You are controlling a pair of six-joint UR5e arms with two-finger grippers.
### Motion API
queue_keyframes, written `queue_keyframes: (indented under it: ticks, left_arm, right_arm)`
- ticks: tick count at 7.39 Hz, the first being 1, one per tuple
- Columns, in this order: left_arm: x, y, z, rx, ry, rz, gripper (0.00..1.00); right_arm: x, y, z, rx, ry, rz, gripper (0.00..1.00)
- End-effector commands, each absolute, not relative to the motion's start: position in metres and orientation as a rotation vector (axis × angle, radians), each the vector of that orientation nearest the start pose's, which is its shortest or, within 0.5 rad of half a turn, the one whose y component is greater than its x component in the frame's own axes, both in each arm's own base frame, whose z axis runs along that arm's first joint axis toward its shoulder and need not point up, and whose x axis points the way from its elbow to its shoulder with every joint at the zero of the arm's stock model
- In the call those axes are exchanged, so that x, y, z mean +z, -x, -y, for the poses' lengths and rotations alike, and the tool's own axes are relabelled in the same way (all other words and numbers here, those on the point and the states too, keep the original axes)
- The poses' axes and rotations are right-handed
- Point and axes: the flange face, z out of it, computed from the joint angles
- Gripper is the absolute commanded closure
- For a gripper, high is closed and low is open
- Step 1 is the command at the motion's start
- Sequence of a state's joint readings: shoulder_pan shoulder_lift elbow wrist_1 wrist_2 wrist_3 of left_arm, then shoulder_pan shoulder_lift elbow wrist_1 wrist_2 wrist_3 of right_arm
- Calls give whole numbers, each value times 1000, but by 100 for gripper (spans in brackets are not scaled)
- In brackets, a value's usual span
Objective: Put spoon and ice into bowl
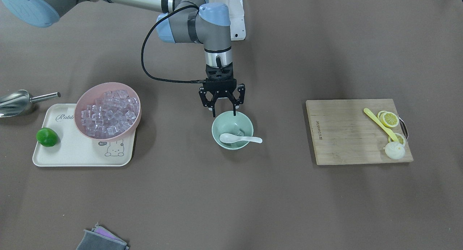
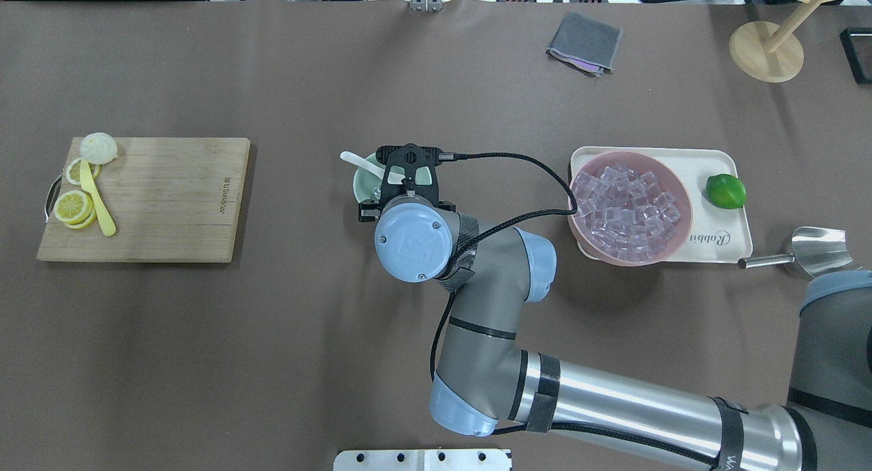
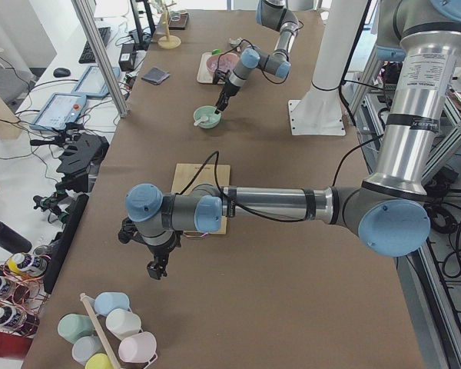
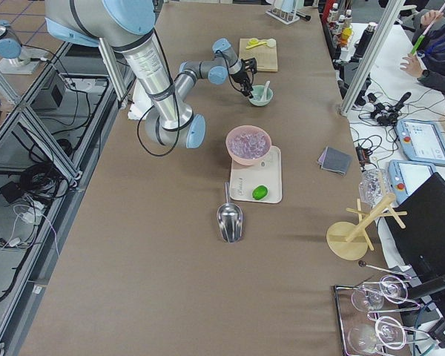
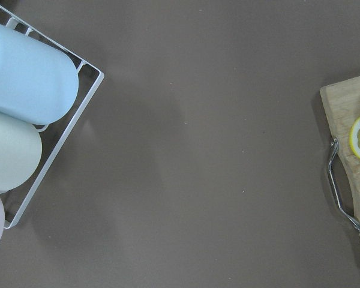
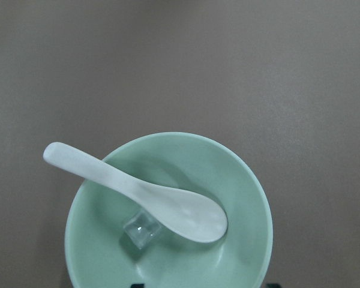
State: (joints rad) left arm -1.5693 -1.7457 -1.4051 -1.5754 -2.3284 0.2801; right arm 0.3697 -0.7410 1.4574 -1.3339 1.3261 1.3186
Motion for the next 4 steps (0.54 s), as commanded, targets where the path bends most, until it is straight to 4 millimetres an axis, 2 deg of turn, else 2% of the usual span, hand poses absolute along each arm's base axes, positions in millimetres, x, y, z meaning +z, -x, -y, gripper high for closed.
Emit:
queue_keyframes:
  ticks: [1, 3, 4]
  left_arm:
    - [649, 63, 567, 273, -115, -752, 1]
    - [665, 65, 556, 244, -59, -749, 1]
    - [683, 67, 533, 230, -40, -759, 1]
  right_arm:
    - [163, 632, 421, 230, -513, 840, 1]
    - [172, 603, 460, 244, -446, 840, 1]
    - [187, 569, 495, 235, -337, 865, 1]
